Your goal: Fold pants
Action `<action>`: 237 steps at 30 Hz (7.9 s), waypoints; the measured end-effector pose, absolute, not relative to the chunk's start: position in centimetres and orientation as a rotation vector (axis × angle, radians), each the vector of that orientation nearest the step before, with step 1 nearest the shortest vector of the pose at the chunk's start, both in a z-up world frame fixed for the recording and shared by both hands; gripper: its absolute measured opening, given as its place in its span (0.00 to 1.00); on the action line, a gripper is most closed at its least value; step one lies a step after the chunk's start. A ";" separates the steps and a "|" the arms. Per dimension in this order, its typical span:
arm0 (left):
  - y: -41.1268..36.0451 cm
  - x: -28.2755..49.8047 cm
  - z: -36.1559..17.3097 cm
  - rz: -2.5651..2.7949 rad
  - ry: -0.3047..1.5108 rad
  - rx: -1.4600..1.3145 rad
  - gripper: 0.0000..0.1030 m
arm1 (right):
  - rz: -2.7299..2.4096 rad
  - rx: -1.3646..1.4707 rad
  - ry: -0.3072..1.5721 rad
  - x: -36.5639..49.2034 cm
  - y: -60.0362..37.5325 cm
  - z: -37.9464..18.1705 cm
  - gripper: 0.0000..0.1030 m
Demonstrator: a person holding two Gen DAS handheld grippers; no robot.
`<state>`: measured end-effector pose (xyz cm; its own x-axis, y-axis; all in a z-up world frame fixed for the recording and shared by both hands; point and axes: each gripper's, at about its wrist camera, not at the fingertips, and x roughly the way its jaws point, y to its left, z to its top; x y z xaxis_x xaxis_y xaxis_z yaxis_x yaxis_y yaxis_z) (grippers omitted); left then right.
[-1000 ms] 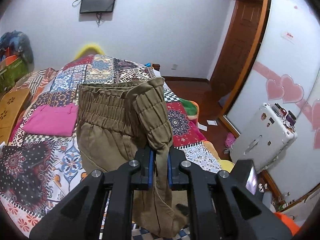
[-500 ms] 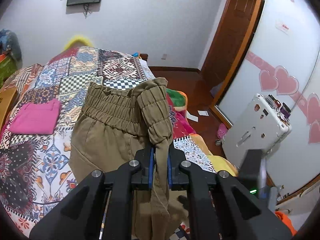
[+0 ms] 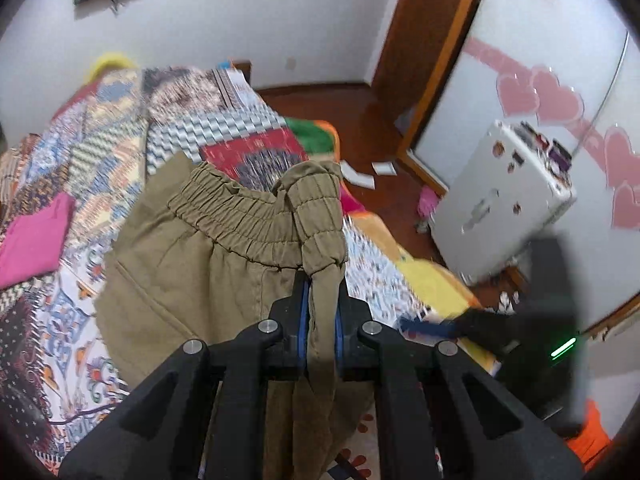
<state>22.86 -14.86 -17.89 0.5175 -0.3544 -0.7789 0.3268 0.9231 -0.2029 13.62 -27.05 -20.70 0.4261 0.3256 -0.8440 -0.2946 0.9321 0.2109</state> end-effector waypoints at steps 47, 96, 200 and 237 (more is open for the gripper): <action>1.0 27.7 -23.6 -0.158 1.129 -0.099 0.73 | 0.349 -0.009 1.152 12.7 -25.1 -23.1 0.52; 7.5 13.6 -20.2 -0.039 0.997 -0.252 0.04 | 0.259 -0.180 1.070 21.5 -23.5 -20.9 0.56; 3.1 30.6 -25.3 -0.067 1.060 -0.062 0.70 | 0.387 -0.173 1.088 22.8 -18.6 -24.8 0.26; 10.9 24.8 -27.8 -0.144 1.170 -0.342 0.85 | 0.304 -0.001 1.122 23.1 -22.4 -25.4 0.75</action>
